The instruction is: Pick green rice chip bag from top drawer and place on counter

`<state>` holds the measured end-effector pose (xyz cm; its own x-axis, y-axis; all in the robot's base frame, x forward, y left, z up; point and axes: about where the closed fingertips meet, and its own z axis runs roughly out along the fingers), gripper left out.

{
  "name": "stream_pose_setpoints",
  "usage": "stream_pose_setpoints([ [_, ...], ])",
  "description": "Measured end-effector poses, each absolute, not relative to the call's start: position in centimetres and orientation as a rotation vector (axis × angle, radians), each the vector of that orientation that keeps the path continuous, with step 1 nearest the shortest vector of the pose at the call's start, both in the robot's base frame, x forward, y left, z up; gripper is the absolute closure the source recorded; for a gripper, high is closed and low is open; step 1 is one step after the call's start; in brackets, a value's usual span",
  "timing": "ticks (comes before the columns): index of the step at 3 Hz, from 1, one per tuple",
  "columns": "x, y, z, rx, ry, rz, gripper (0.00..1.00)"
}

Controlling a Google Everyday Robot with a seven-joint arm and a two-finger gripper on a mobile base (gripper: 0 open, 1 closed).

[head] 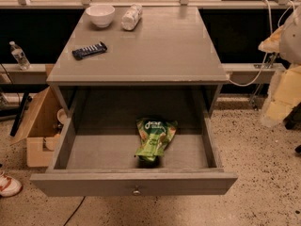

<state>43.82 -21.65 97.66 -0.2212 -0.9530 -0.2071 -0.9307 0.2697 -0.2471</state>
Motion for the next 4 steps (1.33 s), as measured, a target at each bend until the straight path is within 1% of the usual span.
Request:
stream_pose_setpoints([
  [1, 43.8, -21.6, 97.6, -1.724, 2.231, -0.099, 0.0],
  [2, 44.4, -18.7, 94.2, -1.704, 2.226, 0.055, 0.0],
  [3, 45.4, -14.0, 89.2, -1.652, 2.194, 0.274, 0.0],
  [4, 47.0, -9.2, 85.5, -1.519, 2.137, 0.443, 0.0],
])
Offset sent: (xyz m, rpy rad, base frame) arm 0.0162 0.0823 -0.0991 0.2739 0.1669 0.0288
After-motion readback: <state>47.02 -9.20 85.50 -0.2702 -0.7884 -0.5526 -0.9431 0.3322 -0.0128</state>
